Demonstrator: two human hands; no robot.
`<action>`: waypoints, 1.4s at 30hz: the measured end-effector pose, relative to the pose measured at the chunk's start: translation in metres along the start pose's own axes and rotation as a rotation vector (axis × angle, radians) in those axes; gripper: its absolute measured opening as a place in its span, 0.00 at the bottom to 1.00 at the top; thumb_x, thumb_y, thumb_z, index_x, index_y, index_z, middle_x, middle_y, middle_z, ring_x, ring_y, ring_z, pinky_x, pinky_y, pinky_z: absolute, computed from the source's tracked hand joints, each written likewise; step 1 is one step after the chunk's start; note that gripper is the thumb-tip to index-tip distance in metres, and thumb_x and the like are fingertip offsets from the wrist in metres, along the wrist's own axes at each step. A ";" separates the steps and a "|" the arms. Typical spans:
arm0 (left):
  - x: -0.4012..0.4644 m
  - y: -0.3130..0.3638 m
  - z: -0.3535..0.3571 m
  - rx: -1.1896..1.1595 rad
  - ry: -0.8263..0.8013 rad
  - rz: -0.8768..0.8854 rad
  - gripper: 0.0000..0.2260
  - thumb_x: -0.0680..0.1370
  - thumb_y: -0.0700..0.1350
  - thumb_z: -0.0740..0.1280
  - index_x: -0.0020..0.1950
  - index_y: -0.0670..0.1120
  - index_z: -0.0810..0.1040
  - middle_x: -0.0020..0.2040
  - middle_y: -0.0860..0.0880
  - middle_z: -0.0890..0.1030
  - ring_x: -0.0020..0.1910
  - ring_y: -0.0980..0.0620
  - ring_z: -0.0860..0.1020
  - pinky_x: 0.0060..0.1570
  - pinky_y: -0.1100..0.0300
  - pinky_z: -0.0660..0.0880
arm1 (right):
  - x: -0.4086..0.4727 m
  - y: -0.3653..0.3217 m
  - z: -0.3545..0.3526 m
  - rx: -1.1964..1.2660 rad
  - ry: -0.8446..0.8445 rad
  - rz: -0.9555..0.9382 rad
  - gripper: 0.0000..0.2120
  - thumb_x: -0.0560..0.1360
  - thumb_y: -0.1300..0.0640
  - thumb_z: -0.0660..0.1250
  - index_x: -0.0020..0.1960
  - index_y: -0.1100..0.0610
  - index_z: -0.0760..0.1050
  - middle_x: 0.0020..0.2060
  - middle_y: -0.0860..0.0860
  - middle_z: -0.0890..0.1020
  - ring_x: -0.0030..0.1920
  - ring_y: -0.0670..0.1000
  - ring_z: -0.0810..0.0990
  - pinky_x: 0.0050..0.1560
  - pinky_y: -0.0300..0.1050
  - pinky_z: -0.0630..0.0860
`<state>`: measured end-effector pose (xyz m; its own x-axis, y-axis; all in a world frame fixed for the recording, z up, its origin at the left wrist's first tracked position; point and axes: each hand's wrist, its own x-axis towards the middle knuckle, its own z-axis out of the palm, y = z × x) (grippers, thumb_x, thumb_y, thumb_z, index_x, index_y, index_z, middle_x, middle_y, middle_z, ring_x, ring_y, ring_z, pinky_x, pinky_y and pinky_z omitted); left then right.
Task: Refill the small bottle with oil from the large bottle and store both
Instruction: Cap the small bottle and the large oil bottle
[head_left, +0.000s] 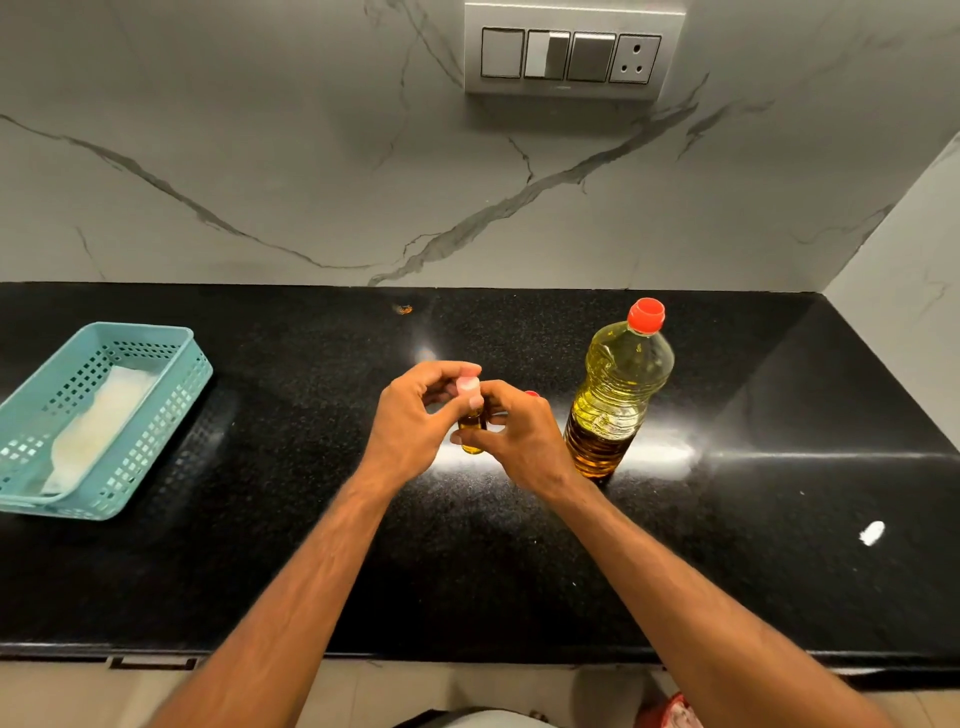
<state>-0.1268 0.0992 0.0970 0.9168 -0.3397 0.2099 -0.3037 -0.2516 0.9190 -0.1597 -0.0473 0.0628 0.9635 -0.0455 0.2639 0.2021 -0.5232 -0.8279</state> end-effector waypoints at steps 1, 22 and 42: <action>-0.001 0.001 0.000 0.023 -0.014 0.015 0.13 0.74 0.41 0.73 0.58 0.50 0.81 0.52 0.51 0.83 0.51 0.54 0.82 0.54 0.60 0.79 | -0.001 0.000 0.000 -0.004 0.002 0.006 0.22 0.66 0.56 0.78 0.58 0.57 0.77 0.45 0.48 0.84 0.46 0.46 0.82 0.48 0.47 0.78; -0.010 0.026 0.004 -0.155 -0.079 0.073 0.13 0.79 0.40 0.66 0.64 0.47 0.74 0.58 0.52 0.81 0.58 0.56 0.80 0.54 0.63 0.78 | -0.015 -0.027 -0.016 0.158 0.078 0.054 0.34 0.67 0.57 0.78 0.68 0.53 0.65 0.50 0.51 0.85 0.49 0.45 0.84 0.53 0.49 0.81; -0.002 0.027 0.001 0.014 0.107 0.049 0.10 0.73 0.46 0.74 0.50 0.47 0.77 0.48 0.52 0.80 0.49 0.57 0.80 0.55 0.60 0.77 | -0.011 -0.033 -0.014 0.132 0.089 0.053 0.39 0.67 0.58 0.78 0.72 0.52 0.61 0.52 0.53 0.84 0.48 0.45 0.84 0.48 0.35 0.79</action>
<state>-0.1375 0.0918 0.1212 0.9228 -0.2539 0.2899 -0.3521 -0.2497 0.9020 -0.1799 -0.0419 0.0942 0.9552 -0.1488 0.2559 0.1779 -0.4023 -0.8981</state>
